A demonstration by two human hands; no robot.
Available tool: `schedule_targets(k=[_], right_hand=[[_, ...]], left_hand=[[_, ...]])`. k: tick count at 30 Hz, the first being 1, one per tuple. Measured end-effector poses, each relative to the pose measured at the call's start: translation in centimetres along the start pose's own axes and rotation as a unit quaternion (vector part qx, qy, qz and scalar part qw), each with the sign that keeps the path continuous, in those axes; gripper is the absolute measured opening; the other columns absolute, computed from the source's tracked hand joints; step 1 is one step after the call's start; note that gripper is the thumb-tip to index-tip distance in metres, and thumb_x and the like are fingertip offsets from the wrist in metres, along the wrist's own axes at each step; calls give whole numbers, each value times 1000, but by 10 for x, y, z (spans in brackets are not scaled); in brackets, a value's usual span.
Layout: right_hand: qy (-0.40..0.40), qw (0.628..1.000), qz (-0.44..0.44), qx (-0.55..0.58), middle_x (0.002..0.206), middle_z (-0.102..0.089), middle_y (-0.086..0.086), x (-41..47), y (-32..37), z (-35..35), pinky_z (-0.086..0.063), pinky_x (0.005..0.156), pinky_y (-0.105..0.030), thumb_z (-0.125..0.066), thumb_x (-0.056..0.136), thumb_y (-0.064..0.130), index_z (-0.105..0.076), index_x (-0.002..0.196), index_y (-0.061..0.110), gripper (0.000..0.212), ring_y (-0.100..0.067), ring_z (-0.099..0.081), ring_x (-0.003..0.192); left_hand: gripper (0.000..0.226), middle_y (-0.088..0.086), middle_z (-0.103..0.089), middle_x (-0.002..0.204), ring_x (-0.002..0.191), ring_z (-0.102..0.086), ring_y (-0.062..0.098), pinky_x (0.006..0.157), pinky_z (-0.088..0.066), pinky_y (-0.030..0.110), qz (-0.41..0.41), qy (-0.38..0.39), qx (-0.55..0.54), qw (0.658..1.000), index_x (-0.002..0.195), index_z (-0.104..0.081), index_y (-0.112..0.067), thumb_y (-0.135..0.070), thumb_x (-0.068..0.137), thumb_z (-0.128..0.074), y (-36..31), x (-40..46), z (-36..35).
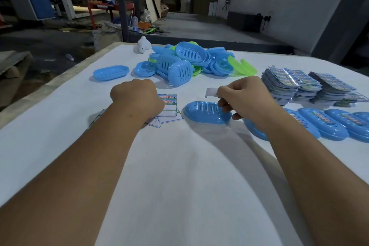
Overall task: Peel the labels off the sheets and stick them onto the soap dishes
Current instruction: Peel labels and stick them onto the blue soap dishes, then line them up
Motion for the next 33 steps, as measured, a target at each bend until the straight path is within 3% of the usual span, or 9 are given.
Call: schedule_targets(k=[3,5,8,11,18,22,26,29,33], right_hand=[[-5,1000,13,-15,64,-74,-2,-1,2,-2,-49,42,-21,-67,84,25,-73,64,9,26,-9,-63,52],[-5,999,25,-43,61,-73,-4,-1,5,-4,-56,48,-30,-63,81,25,-72,62,8,27,-15,-63,53],[-11,997,43,-60,57,-70,-4,-3,10,-4,-61,57,-43,-62,74,29,-71,59,11,26,-18,-59,49],[-13,997,60,-53,56,-70,-5,-6,14,-6,-60,60,-47,-61,69,32,-72,61,17,20,-17,-58,49],[-18,997,64,-40,57,-70,-5,-4,14,-6,-61,64,-48,-68,72,31,-70,62,13,21,-17,-62,55],[-12,998,63,-23,58,-71,-4,-4,13,-7,-55,58,-40,-67,71,32,-71,63,14,20,-15,-61,53],[0,998,65,-17,59,-72,-3,-4,12,-8,-50,53,-32,-67,74,30,-72,62,14,21,-14,-61,51],[17,996,80,-19,62,-73,-4,-3,14,-12,-50,50,-31,-68,81,27,-74,63,14,23,-16,-61,53],[39,993,113,-26,67,-74,5,-5,19,-18,-52,47,-27,-68,94,27,-77,74,15,25,-8,-62,52]], left_hand=[[34,1,-52,76,63,-47,18,51,-31,27,-15,-53,-31,998,75,-44,-21,-49,88,-58,-8,-3,13],[25,0,-61,75,69,-57,20,56,-42,29,-50,-71,-171,981,76,-57,-22,-45,83,-60,-22,-8,19],[17,-6,-69,65,71,-66,13,68,-55,30,-124,-46,-403,905,71,-71,-21,-35,77,-65,-50,-23,23],[13,-14,-66,56,56,-59,2,62,-51,23,-171,-17,-493,853,69,-72,-25,-32,80,-69,-69,-33,23],[13,-7,-60,51,47,-48,1,47,-39,15,-190,35,-550,812,73,-75,-23,-26,85,-71,-82,-38,13],[12,8,-73,74,61,-58,7,59,-48,23,-180,43,-563,806,75,-77,-23,-24,86,-71,-81,-38,13],[14,7,-74,78,64,-62,11,64,-52,27,-171,43,-565,806,74,-77,-24,-25,86,-70,-79,-39,12],[14,9,-74,84,72,-67,18,79,-57,39,-159,39,-572,804,74,-77,-27,-30,85,-70,-76,-39,12],[10,10,-74,90,73,-66,17,70,-51,29,-145,32,-584,798,75,-76,-30,-32,84,-72,-70,-36,13]])
Point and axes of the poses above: each hand's wrist, its own x-axis towards the middle knuckle, its own z-axis out of the back of the hand, y = z × x, the point moved 9 cm from there along x, towards the middle knuckle
